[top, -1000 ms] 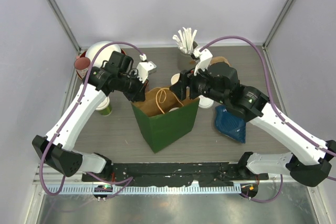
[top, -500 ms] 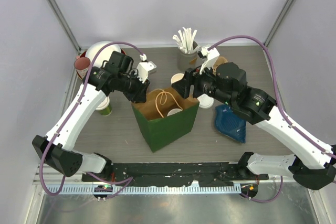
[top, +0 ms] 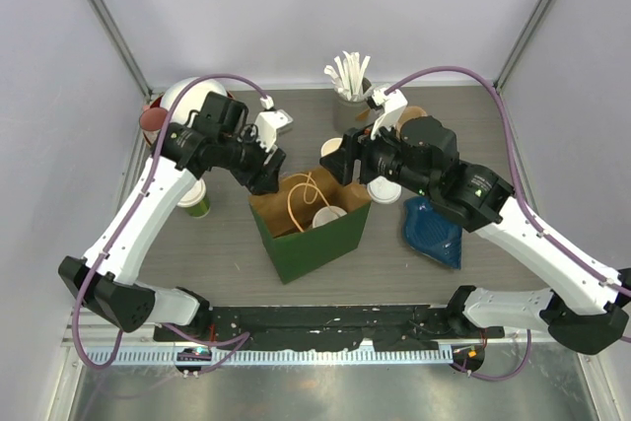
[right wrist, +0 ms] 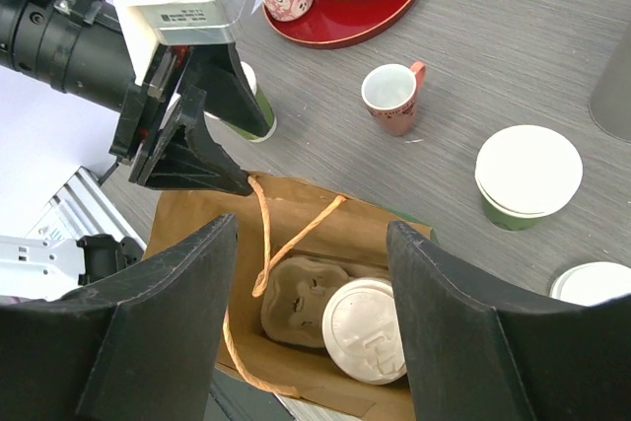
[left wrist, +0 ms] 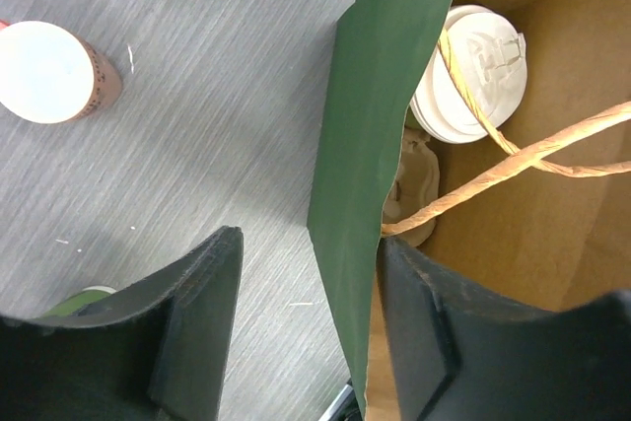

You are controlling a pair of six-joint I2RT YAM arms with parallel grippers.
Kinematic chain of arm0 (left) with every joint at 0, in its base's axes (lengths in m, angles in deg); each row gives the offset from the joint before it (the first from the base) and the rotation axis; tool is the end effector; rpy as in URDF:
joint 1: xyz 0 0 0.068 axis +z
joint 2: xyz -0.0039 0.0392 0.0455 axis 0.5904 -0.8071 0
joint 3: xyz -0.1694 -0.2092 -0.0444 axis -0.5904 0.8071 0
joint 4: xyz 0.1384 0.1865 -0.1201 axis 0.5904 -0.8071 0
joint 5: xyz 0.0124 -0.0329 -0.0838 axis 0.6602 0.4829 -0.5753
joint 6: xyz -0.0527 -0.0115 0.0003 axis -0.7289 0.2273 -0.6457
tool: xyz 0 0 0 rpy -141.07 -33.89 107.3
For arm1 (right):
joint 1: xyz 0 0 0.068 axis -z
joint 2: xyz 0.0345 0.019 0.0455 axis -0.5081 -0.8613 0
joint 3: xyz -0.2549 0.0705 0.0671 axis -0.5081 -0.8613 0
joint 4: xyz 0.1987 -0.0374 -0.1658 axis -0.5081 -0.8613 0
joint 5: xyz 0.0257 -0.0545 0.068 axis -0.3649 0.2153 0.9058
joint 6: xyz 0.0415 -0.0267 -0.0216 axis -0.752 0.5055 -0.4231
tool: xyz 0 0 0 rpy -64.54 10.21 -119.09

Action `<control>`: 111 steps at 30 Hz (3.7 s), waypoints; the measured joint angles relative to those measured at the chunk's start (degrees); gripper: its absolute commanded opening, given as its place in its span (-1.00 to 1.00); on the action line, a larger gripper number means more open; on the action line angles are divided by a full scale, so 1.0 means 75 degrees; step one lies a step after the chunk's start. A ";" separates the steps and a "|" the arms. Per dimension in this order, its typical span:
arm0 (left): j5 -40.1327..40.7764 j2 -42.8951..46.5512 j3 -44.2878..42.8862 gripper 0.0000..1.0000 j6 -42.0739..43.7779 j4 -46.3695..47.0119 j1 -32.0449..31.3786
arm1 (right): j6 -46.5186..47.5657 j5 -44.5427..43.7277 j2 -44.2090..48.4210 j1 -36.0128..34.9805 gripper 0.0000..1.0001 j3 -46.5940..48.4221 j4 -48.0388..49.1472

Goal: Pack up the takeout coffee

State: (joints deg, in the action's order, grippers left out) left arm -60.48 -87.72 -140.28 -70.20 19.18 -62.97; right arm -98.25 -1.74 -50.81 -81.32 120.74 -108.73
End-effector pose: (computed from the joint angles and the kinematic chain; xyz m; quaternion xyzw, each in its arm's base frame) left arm 0.2252 -0.1290 0.3891 0.3821 0.8511 -0.2193 0.2854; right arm 0.1528 0.1824 0.4496 -0.1963 0.7614 0.3218 0.5274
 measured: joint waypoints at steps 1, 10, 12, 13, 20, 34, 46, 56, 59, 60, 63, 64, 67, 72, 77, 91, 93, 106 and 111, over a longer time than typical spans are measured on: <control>0.0003 0.0000 -0.0044 0.36 -0.0006 -0.0012 0.0000 | 0.0000 0.0003 -0.0017 0.0000 0.36 0.0000 0.0000; 0.0017 0.0026 -0.0431 0.99 -0.0041 -0.0143 0.0000 | 0.0000 0.0087 -0.0108 0.0000 0.36 0.0003 -0.0012; 0.0023 0.0064 -0.0565 1.00 -0.0064 -0.0192 0.0000 | 0.0000 0.0111 -0.0114 0.0000 0.36 0.0003 -0.0015; 0.0032 0.0079 -0.0627 1.00 -0.0067 -0.0216 0.0000 | 0.0000 0.0117 -0.0114 0.0000 0.36 0.0003 -0.0015; 0.0224 0.0227 -0.1139 1.00 -0.0178 -0.0417 0.0000 | 0.0026 0.0149 -0.0114 0.0000 0.36 0.0003 -0.0015; 0.1096 0.0874 -0.1565 -0.10 0.0230 -0.1250 0.2876 | 0.0405 0.0189 0.0012 0.0000 0.37 -0.0233 -0.0003; 0.3319 -0.0076 0.1635 0.06 -0.2716 0.0749 0.3483 | 0.0898 0.0093 0.0169 0.0000 0.40 -0.0699 0.0009; 0.4564 -0.0032 0.2363 -0.08 -0.4197 0.2465 0.3276 | 0.0938 -0.0009 0.0335 0.0000 0.40 -0.0895 0.0003; 0.4672 -0.0157 0.2509 0.03 -0.4395 0.2602 0.3273 | 0.0935 -0.0009 0.0335 0.0000 0.40 -0.0895 0.0003; 0.4686 -0.0195 0.2538 0.02 -0.4465 0.2637 0.3273 | 0.0938 -0.0009 0.0335 0.0000 0.40 -0.0895 0.0003; 0.4724 -0.0251 0.2597 -0.02 -0.4622 0.2754 0.3273 | 0.0935 -0.0009 0.0335 0.0000 0.40 -0.0895 0.0000; 0.4736 -0.0262 0.2640 -0.03 -0.4654 0.2789 0.3273 | 0.0935 -0.0009 0.0338 0.0000 0.40 -0.0895 0.0000; 0.4744 -0.0321 0.2771 -0.06 -0.4727 0.2841 0.3273 | 0.0935 -0.0012 0.0344 0.0000 0.40 -0.0895 -0.0012; 0.4741 -0.0449 0.2981 -0.16 -0.4849 0.2868 0.3273 | 0.0935 -0.0015 0.0417 0.0000 0.40 -0.0895 -0.0026; 0.4744 -0.0513 0.3010 -0.41 -0.4878 0.2914 0.3273 | 0.0935 -0.0032 0.0557 0.0000 0.40 -0.0895 -0.0041; 0.4715 -0.0516 0.3013 -1.00 -0.4814 0.2932 0.3273 | 0.0935 -0.0038 0.0577 0.0000 0.40 -0.0895 -0.0047; 0.4660 -0.0516 0.3005 -1.00 -0.4759 0.2920 0.3273 | 0.0935 -0.0035 0.0577 0.0000 0.40 -0.0895 -0.0047; 0.3704 -0.0248 0.2827 -1.00 -0.3048 0.2311 0.3037 | 0.0933 -0.0032 0.0577 0.0000 0.40 -0.0895 -0.0047; 0.3523 0.0055 0.2693 -1.00 -0.2011 0.1859 0.2626 | 0.0933 -0.0029 0.0574 0.0000 0.40 -0.0895 -0.0047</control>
State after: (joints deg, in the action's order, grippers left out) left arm -34.05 -87.31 -120.08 -85.28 33.12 -43.28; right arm -91.26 -1.96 -46.51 -81.32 114.03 -109.08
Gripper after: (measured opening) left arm 0.132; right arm 0.700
